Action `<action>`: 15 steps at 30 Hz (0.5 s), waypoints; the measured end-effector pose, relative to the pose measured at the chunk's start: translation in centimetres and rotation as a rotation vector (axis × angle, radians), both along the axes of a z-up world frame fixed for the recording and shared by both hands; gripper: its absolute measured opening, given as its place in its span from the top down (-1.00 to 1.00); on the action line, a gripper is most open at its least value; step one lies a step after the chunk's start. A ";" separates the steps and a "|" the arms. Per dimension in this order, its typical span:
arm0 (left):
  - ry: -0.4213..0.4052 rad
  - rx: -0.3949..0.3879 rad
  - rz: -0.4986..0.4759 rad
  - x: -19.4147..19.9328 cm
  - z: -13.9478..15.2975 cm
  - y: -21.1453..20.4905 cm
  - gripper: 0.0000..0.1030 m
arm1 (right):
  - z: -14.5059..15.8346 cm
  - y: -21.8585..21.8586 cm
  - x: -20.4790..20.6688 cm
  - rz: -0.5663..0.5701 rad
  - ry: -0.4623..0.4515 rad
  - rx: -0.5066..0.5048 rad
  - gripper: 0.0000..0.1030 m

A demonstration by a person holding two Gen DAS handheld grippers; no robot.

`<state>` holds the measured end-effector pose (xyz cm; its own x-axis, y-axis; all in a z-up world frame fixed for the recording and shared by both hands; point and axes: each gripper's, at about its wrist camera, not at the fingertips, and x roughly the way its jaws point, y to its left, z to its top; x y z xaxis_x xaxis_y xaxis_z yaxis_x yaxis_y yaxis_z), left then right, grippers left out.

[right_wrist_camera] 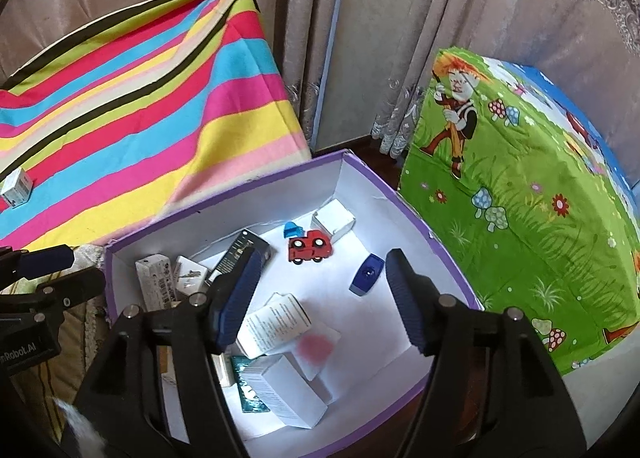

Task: Organize rigid objects
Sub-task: 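Open both tools to drop the strip box and blue cube into the box, then move both tools back over the white cube and white medicine box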

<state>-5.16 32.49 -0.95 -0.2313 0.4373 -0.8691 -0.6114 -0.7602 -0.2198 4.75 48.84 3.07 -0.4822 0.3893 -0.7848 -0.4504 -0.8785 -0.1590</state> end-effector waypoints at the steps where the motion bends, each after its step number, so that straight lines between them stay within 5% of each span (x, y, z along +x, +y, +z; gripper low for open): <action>1: 0.002 0.002 0.008 -0.1 0.1 -0.4 -0.04 | 0.1 -0.2 -0.1 0.004 0.001 0.001 -0.36; 15: 0.044 0.035 0.134 -2.6 1.7 -6.9 -0.04 | 1.5 -5.7 -2.4 0.121 0.019 0.006 -0.41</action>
